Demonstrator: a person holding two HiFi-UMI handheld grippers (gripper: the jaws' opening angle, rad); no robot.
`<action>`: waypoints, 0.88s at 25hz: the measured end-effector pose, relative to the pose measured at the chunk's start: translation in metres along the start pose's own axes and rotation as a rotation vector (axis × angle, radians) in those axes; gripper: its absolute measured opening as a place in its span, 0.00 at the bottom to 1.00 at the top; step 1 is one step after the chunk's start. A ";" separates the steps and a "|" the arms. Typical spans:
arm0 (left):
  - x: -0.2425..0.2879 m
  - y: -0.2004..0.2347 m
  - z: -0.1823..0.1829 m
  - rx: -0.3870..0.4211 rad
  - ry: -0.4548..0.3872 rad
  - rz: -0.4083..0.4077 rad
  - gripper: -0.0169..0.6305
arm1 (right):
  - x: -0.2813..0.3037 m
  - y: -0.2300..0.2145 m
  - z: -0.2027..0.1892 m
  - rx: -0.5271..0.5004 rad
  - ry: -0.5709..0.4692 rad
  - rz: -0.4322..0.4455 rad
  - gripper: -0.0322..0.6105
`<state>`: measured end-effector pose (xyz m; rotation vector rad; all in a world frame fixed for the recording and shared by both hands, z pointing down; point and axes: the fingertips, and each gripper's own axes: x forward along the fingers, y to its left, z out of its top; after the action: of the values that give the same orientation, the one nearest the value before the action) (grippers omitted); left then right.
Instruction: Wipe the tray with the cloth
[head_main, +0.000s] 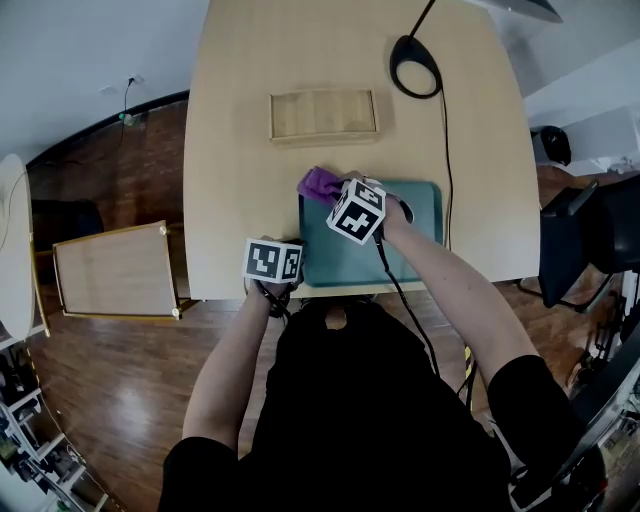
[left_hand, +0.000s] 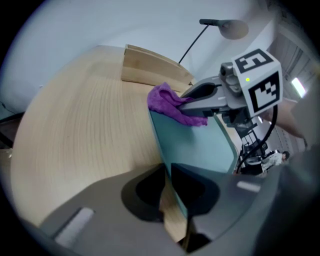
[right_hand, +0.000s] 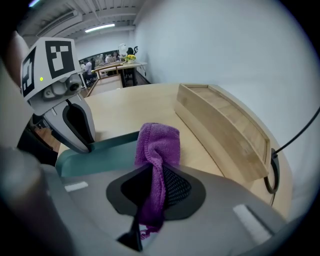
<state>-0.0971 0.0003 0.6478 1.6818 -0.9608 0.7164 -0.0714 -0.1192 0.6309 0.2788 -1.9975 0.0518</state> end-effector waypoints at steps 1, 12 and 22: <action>0.000 0.001 0.000 -0.010 -0.001 0.001 0.13 | -0.001 0.001 0.001 0.003 0.001 0.007 0.13; 0.000 0.004 0.000 -0.049 -0.022 0.010 0.12 | -0.018 0.100 -0.010 0.031 -0.024 0.227 0.13; 0.002 0.007 0.002 -0.049 -0.052 0.052 0.12 | -0.038 0.174 -0.038 -0.042 0.024 0.384 0.13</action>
<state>-0.1025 -0.0031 0.6521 1.6451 -1.0540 0.6811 -0.0603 0.0629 0.6288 -0.1344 -2.0005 0.2548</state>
